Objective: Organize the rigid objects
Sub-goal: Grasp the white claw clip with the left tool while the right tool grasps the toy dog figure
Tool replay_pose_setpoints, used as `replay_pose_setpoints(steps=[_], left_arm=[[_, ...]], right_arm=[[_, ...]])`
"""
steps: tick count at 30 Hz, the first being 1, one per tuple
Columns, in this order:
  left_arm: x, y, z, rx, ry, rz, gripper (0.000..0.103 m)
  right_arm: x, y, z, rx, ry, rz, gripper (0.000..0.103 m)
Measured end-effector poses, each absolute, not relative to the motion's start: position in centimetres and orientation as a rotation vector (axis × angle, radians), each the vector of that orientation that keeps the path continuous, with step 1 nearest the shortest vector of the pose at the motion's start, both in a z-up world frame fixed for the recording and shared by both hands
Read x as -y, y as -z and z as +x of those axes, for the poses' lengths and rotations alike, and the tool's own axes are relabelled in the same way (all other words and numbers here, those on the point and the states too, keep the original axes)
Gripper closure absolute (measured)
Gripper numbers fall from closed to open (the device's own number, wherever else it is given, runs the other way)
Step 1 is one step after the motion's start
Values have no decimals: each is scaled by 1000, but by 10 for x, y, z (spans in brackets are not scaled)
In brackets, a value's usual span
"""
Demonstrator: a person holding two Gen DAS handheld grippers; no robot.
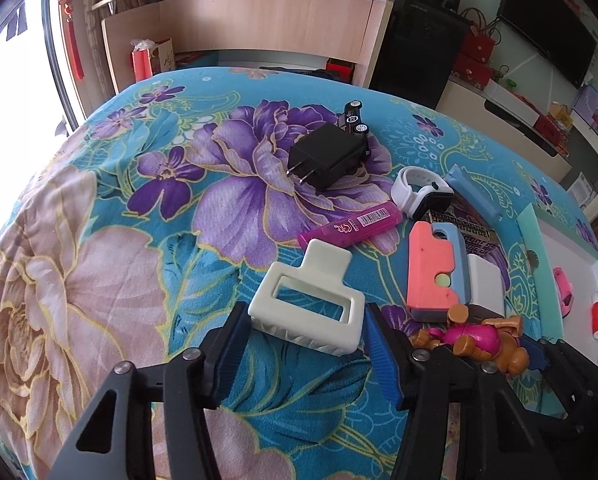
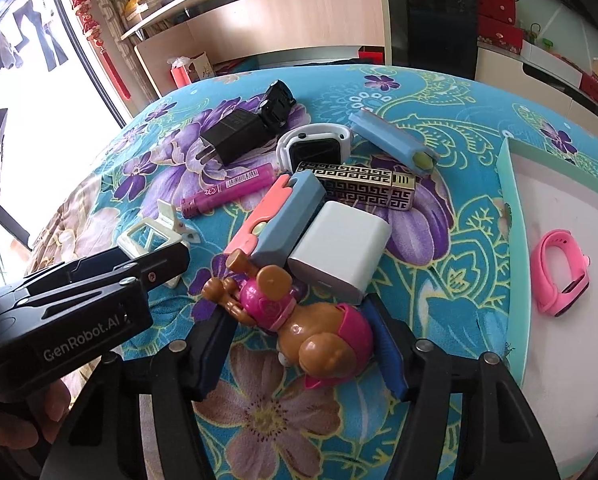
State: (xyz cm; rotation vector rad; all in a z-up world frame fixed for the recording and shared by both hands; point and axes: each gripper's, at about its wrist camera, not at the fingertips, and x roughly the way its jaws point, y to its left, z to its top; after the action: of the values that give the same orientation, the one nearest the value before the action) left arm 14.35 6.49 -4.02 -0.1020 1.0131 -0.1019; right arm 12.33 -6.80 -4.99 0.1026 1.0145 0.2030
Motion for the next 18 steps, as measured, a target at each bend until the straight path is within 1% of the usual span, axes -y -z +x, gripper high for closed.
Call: replay_pose_setpoints(steps=[6, 7, 14, 18], left_arm=[[-66, 37, 143, -1001, 92, -92, 44], [-66, 36, 142, -999, 91, -90, 51], [-65, 31, 141, -980, 84, -81, 51], [-64, 26, 139, -965, 78, -77, 52]], right_arm=[[69, 50, 122, -1015, -207, 114, 38], [69, 50, 122, -1015, -207, 117, 39], [71, 46, 120, -1012, -218, 140, 41], [72, 41, 118, -997, -230, 145, 45]])
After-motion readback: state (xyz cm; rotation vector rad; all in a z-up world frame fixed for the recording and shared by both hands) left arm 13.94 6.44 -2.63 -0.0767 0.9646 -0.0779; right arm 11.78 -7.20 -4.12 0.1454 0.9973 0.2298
